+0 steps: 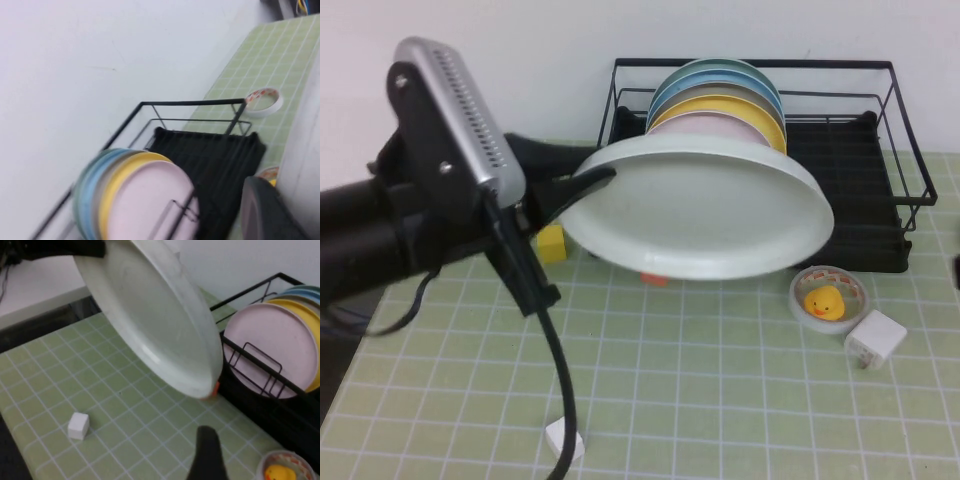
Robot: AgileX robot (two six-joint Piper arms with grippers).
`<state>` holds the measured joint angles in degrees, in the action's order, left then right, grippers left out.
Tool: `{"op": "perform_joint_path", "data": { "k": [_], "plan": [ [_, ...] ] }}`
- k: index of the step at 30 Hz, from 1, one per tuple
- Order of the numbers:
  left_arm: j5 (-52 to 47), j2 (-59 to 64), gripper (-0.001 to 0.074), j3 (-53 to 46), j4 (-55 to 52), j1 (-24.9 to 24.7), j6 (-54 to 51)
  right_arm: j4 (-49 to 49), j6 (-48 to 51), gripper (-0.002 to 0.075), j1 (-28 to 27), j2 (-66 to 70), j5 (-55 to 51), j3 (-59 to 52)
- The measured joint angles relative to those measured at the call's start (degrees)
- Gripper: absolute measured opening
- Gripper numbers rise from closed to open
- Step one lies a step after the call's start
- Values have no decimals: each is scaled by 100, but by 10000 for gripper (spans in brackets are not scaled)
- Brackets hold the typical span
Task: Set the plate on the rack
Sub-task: Place the plate on the rack
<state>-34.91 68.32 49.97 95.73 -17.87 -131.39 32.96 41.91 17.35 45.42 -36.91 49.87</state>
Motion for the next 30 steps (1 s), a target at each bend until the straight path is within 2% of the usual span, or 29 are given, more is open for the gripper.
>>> {"op": "perform_joint_path", "data": {
  "k": [2, 4, 9, 12, 16, 24, 30],
  "plan": [
    [53, 180, 60, 201, 0, 0, -310, -308, -255, 455, 0, -187, -131, 0],
    [103, 425, 60, 483, 15, 0, -473, -589, -533, 398, 0, -368, -363, 0],
    [227, 1191, 60, 1227, 50, 0, -549, -1215, -1019, 116, 0, -670, -1311, -47],
    [238, 1796, 60, 1707, 63, 0, -667, -1491, -1248, 38, 0, -799, -1790, -317],
    [270, 2536, 60, 2284, 66, 0, -1004, -1775, -1742, 10, 0, -1176, -2020, -932],
    [443, 3719, 60, 3193, 79, 0, -1752, -1849, -2728, 6, 0, -2547, -2044, -2052],
    [516, 4305, 60, 3822, 89, 0, -1863, -1926, -3135, 6, 0, -3457, -1971, -2171]
  ]
}}
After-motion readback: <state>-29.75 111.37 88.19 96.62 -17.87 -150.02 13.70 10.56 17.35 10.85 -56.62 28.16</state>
